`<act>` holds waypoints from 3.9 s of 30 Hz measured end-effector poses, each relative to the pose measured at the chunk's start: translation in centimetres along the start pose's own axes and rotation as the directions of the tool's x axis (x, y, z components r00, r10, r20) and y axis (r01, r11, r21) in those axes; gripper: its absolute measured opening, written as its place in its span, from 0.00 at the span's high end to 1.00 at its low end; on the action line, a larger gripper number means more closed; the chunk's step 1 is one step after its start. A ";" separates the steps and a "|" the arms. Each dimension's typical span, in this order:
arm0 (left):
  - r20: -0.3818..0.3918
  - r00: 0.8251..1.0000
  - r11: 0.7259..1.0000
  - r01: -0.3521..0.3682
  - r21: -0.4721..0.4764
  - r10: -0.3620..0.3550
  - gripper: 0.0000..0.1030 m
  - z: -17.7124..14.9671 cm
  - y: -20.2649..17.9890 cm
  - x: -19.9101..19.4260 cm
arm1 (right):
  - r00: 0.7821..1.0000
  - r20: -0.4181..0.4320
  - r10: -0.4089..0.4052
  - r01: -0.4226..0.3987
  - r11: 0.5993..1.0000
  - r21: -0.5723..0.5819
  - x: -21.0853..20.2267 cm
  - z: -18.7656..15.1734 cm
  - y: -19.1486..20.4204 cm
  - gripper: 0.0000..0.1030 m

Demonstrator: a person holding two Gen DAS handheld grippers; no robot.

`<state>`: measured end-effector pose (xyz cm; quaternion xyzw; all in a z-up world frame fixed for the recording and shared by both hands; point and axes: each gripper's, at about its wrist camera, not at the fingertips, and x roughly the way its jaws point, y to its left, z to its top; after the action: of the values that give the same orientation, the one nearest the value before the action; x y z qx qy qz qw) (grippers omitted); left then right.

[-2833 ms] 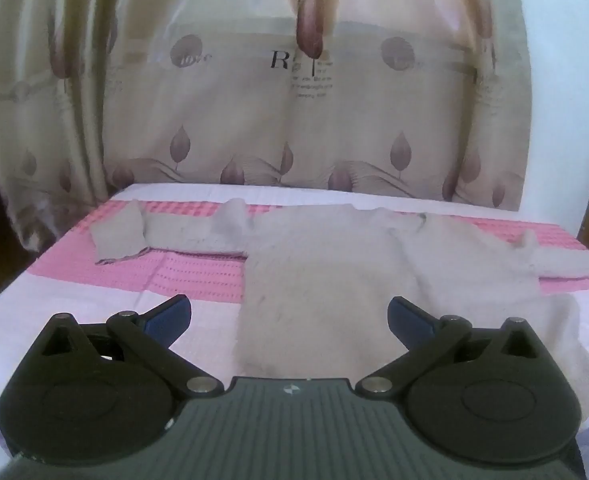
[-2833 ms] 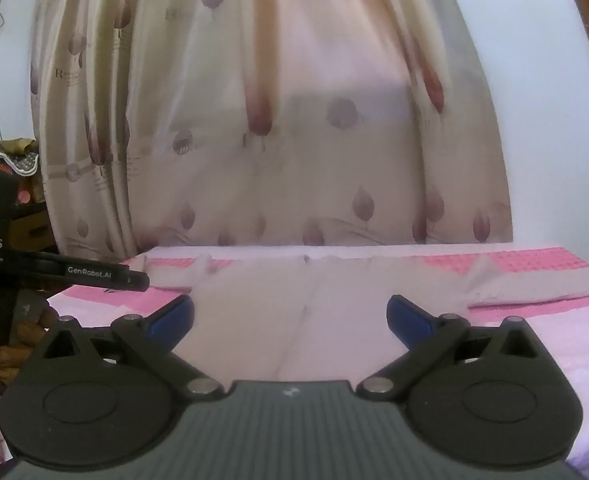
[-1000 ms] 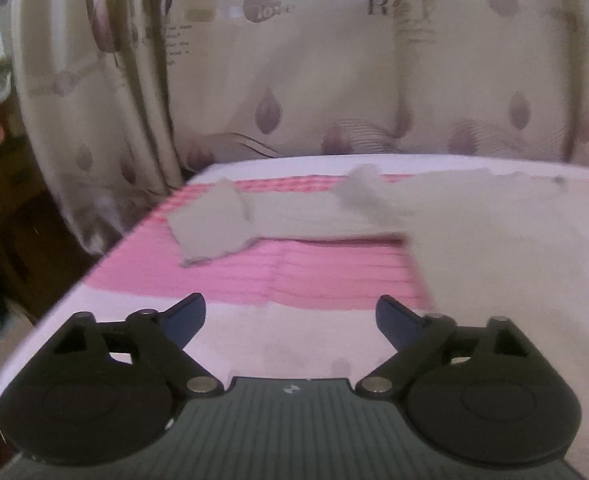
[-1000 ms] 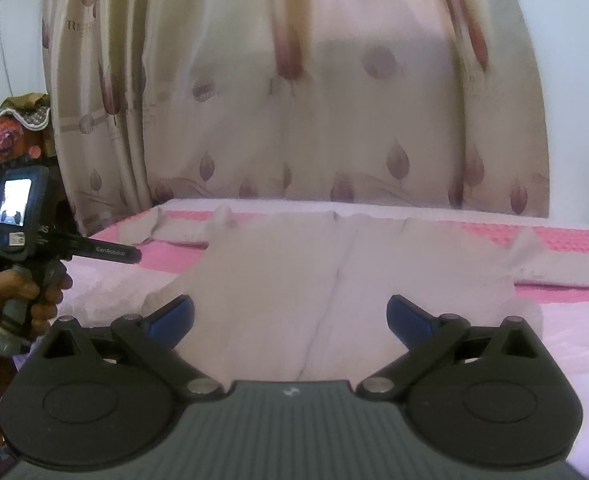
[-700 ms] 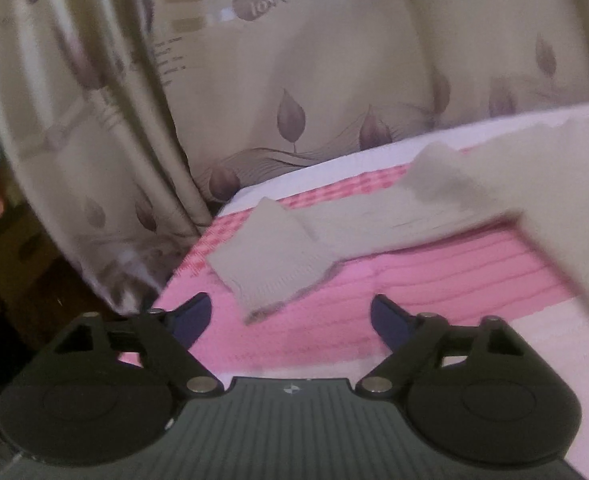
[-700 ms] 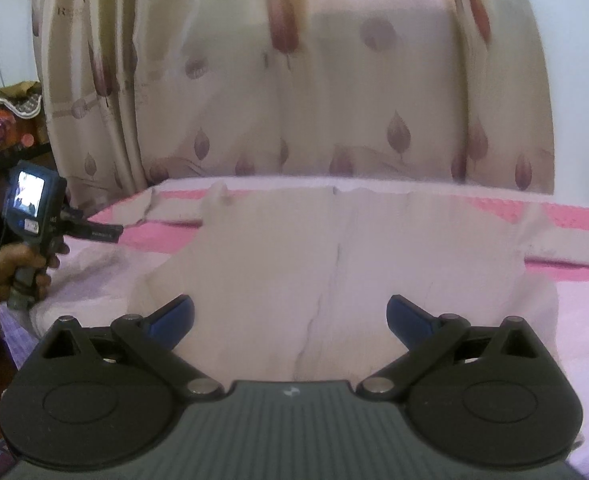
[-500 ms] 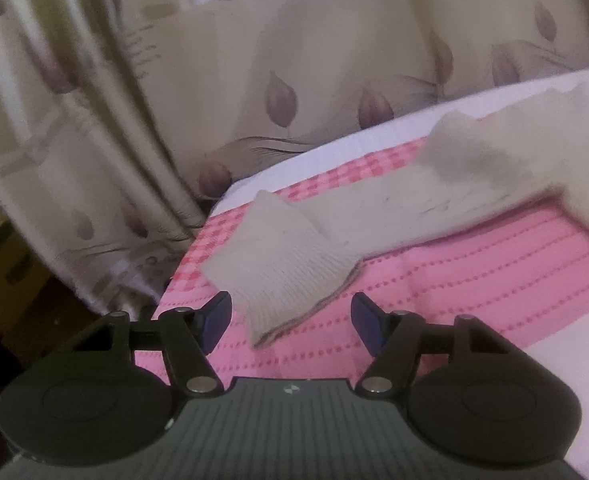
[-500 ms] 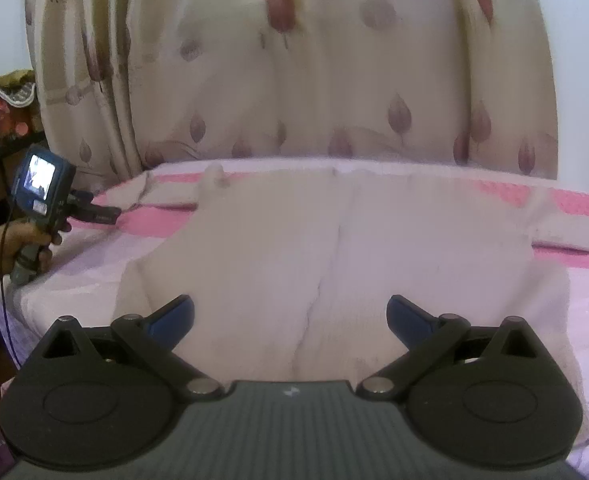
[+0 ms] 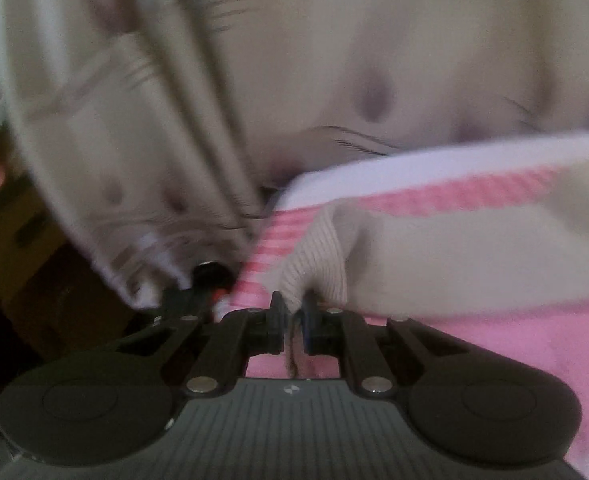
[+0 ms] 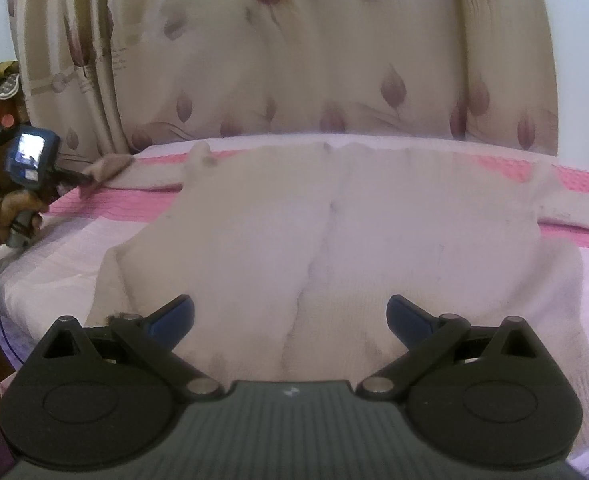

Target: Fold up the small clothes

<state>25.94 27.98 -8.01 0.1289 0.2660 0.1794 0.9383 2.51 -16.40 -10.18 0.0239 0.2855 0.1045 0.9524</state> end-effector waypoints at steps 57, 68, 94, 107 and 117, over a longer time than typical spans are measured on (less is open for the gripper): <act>0.063 0.841 0.839 0.540 -0.063 -0.537 0.02 -4.2 -21.4 -23.1 | 0.954 0.221 -0.205 0.051 0.831 0.555 -10.2 -0.7 -26.1 0.37; -0.001 0.825 0.817 0.560 -0.137 -0.566 0.01 -4.9 -21.0 -20.6 | 0.976 0.211 0.051 -0.181 0.725 0.664 -4.8 -0.1 -35.4 0.34; -0.033 0.808 0.805 0.581 -0.121 -0.588 0.00 -4.9 -21.6 -20.9 | 0.997 -0.026 0.069 -0.051 0.904 0.425 -8.9 -9.0 -18.4 0.90; 0.051 0.818 0.814 0.575 -0.080 -0.573 0.00 -4.6 -22.5 -21.8 | 0.937 0.341 -0.081 -0.176 0.734 0.656 -11.6 -2.6 -35.4 0.21; -0.052 0.790 0.789 0.602 -0.118 -0.611 0.00 -4.2 -23.3 -19.8 | 0.926 0.162 -0.342 0.049 0.534 0.844 -4.2 2.0 -55.5 0.20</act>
<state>14.15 -0.44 -10.33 -0.0159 0.3253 -0.1134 0.9387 10.43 -71.48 -12.08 0.4516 0.1495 -0.1557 0.8657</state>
